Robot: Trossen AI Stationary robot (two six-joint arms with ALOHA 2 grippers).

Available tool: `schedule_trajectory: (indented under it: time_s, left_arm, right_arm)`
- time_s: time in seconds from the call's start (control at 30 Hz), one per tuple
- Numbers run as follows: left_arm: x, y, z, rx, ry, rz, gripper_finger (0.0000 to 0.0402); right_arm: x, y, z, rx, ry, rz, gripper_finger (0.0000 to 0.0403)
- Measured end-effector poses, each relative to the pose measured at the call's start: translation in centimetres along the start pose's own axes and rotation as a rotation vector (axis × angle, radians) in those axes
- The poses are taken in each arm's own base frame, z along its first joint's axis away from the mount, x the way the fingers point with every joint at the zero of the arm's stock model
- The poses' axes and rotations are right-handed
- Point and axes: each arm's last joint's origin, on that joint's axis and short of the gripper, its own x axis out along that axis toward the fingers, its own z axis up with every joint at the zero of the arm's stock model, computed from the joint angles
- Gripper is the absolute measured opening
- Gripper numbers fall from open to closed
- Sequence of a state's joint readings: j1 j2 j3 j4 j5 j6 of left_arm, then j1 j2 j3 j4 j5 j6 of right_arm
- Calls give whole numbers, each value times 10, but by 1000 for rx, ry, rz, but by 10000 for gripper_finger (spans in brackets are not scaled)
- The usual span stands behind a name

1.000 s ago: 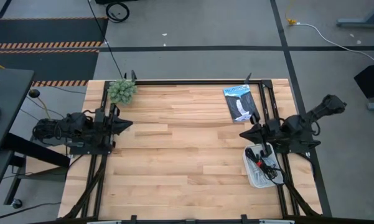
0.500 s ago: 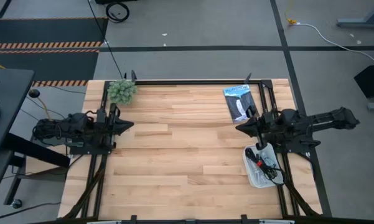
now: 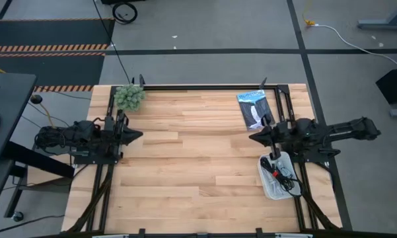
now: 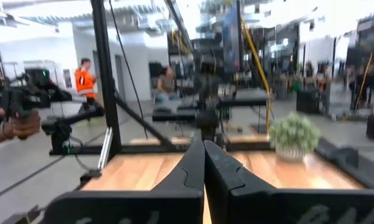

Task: Pick and place USB-C Cables
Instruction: Return to Home Position

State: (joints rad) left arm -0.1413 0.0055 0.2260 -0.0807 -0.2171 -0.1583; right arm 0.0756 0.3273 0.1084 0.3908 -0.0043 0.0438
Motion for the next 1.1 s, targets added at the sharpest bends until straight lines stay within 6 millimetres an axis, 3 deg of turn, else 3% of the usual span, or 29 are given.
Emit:
schedule_trajectory:
  time_s: [0.43,0.6,0.93,1.1]
  left_arm:
    - [0,-1,-4,-7,40,-9,7]
    - [0,0,-4,-6,36,16,7]
    - [0,1,-4,-3,39,26,7]
    - [0,1,-4,7,39,26,7]
  right_arm:
    - [-29,1,11,-39,-98,19,3]
    - [-29,1,12,-39,-109,26,3]
    - [-26,1,-17,8,-67,55,3]
    - [-26,1,-18,11,-69,58,3]
